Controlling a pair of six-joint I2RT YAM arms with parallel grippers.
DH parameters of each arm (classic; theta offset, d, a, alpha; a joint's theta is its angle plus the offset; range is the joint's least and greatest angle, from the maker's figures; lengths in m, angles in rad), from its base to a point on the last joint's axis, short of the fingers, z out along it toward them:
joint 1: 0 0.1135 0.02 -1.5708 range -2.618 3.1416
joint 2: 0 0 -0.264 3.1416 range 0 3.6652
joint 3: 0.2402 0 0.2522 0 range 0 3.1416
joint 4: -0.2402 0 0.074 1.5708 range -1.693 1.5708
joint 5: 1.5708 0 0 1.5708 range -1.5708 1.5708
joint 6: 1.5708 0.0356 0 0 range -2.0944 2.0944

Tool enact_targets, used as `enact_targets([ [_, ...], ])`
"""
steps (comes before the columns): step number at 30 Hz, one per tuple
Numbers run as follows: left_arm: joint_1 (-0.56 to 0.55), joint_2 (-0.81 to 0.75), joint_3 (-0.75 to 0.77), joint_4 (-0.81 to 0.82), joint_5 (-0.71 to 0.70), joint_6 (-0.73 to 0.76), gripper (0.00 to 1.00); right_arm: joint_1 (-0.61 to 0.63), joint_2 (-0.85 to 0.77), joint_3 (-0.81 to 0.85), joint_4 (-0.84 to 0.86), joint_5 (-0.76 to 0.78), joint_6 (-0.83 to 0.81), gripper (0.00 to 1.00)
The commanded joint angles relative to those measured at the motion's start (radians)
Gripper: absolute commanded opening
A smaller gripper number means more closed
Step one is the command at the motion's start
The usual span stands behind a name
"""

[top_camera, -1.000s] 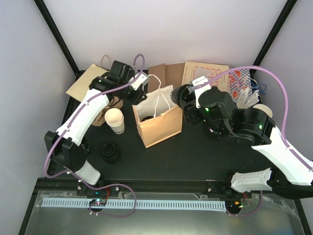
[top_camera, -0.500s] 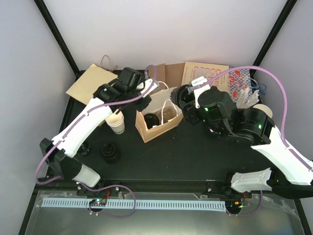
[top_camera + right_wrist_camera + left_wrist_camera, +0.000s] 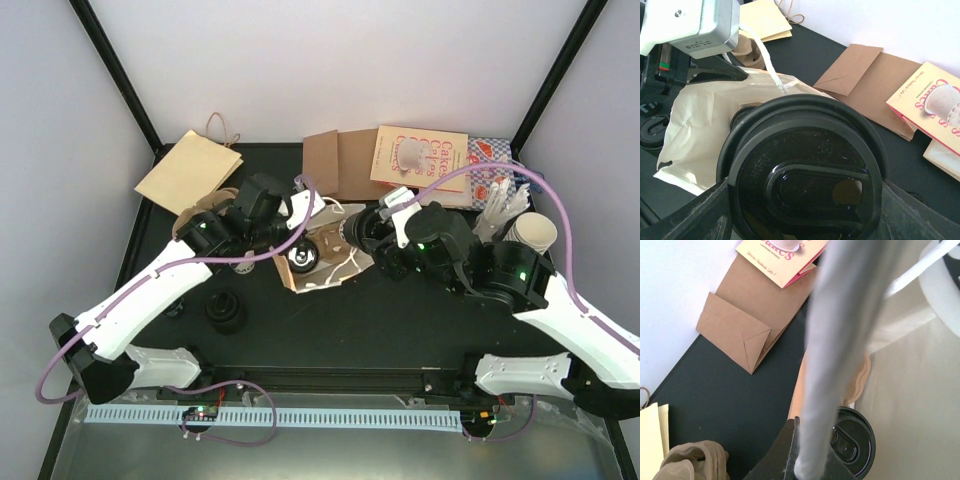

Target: Pack the takeout coffee

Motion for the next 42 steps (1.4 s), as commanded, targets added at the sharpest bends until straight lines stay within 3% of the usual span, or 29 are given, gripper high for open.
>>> enact_targets([
  [1,-0.030,-0.037,-0.019,0.078,-0.046,-0.004,0.02,-0.004,-0.067,-0.052,0.085,-0.028,0.023,0.71],
  [5,-0.053,-0.038,-0.029,0.076,-0.062,-0.018,0.02,-0.004,-0.086,-0.075,0.095,-0.095,0.025,0.71],
  [9,-0.072,-0.033,-0.032,0.072,-0.071,-0.032,0.02,-0.002,-0.072,-0.100,0.104,-0.287,0.004,0.71],
  [18,-0.107,-0.028,-0.036,0.079,-0.135,-0.049,0.02,0.014,-0.109,-0.203,0.072,-0.393,0.025,0.68],
  [36,-0.226,-0.085,-0.116,0.100,-0.179,-0.055,0.02,0.027,-0.211,-0.383,-0.009,-0.377,0.098,0.65],
  [42,-0.279,-0.079,-0.123,0.071,-0.215,-0.102,0.02,0.120,-0.198,-0.401,-0.002,-0.274,0.111,0.63],
])
